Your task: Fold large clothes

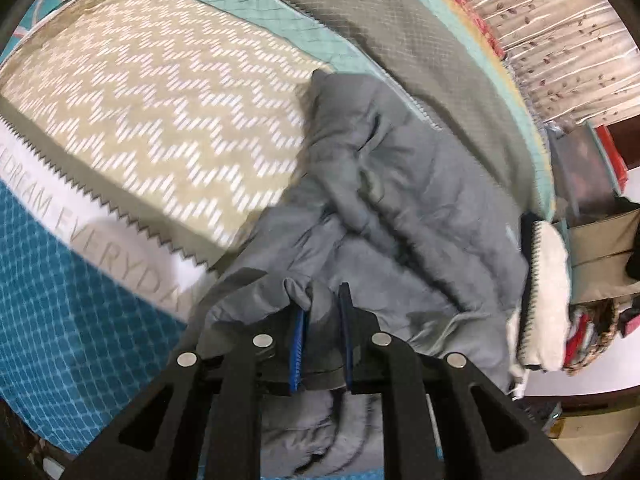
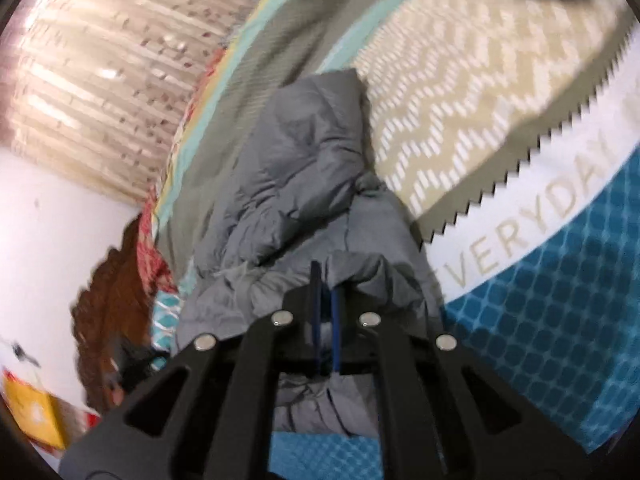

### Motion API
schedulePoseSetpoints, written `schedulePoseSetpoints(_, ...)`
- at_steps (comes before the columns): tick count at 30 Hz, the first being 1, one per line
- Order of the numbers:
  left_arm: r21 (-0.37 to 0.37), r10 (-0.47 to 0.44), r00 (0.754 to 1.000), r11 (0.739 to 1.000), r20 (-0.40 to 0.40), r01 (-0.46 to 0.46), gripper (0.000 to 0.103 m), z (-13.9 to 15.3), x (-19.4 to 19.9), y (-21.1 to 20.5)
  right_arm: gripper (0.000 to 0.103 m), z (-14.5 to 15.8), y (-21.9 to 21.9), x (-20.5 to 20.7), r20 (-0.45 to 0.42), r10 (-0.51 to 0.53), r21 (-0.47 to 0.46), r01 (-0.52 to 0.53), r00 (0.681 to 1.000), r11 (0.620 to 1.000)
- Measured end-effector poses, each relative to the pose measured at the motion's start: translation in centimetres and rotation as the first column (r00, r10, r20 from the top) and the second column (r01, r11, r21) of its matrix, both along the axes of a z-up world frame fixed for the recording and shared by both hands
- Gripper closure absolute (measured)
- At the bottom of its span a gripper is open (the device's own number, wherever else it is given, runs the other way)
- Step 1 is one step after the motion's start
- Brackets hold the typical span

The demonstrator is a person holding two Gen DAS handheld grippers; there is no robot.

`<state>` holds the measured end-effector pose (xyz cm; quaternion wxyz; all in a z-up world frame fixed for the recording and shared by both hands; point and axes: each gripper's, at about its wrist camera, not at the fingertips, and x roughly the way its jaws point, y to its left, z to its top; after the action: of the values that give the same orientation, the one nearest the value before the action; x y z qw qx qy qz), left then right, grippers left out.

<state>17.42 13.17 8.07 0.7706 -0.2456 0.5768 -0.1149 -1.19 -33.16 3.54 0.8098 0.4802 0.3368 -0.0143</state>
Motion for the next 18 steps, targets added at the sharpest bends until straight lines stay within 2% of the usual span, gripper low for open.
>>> schedulePoseSetpoints(2, -0.025, -0.015, 0.999, 1.000, 0.034, 0.016, 0.055, 1.5, 0.5, 0.3, 0.099, 0.2, -0.5, -0.4, 0.010, 0.024, 0.018, -0.024, 1.000, 1.000)
schedulePoseSetpoints(6, -0.156, 0.030, 0.996, 0.988, 0.088, -0.016, 0.055, 4.0, 0.7, 2.7, 0.099, 0.0, -2.5, -2.0, 0.087, 0.007, 0.182, -0.023, 0.996, 0.983)
schedulePoseSetpoints(7, -0.148, 0.044, 0.993, 0.989, 0.109, -0.028, 0.055, 4.5, 0.6, 3.3, 0.083, 0.0, -3.0, -2.3, 0.111, -0.004, 0.236, -0.023, 0.994, 0.972)
schedulePoseSetpoints(8, -0.111, 0.068, 0.989, 0.992, 0.134, -0.054, 0.055, 5.0, 0.6, 3.9, 0.039, -0.1, -3.4, -2.5, 0.143, -0.028, 0.299, -0.016, 0.989, 0.954)
schedulePoseSetpoints(9, -0.072, 0.088, 0.985, 0.994, 0.148, -0.078, 0.055, 5.3, 0.5, 4.2, 0.017, 0.0, -3.8, -2.9, 0.178, -0.076, 0.356, 0.008, 0.981, 0.934)
schedulePoseSetpoints(10, -0.026, 0.107, 0.982, 0.994, 0.156, -0.104, 0.055, 5.4, 0.5, 4.7, 0.005, 0.5, -3.4, -3.8, 0.210, -0.144, 0.401, 0.049, 0.967, 0.915)
schedulePoseSetpoints(12, -0.008, 0.111, 0.984, 0.994, 0.142, -0.111, 0.055, 4.9, 0.4, 5.3, 0.005, 1.1, -3.9, -4.0, 0.245, -0.190, 0.459, 0.059, 0.951, 0.887)
schedulePoseSetpoints(14, -0.004, 0.083, 0.987, 0.997, 0.138, -0.083, 0.055, 4.1, -0.3, 5.1, 0.005, 2.2, -4.3, -4.3, 0.241, -0.206, 0.413, 0.091, 0.948, 0.906)
schedulePoseSetpoints(15, 0.010, 0.063, 0.988, 0.998, 0.144, -0.065, 0.055, 3.8, -0.6, 4.9, 0.005, 3.4, -4.3, -4.5, 0.254, -0.196, 0.330, 0.106, 0.947, 0.938)
schedulePoseSetpoints(16, 0.030, 0.032, 0.988, 0.999, 0.151, -0.037, 0.055, 3.4, -1.2, 4.4, 0.005, 4.7, -3.9, -4.5, 0.250, -0.159, 0.198, 0.111, 0.955, 0.974)
schedulePoseSetpoints(18, 0.052, -0.025, 0.986, 0.998, 0.163, 0.017, 0.053, 2.7, -2.4, 3.9, 0.005, 6.3, -2.7, -4.0, 0.196, -0.087, -0.024, 0.093, 0.977, 0.995)
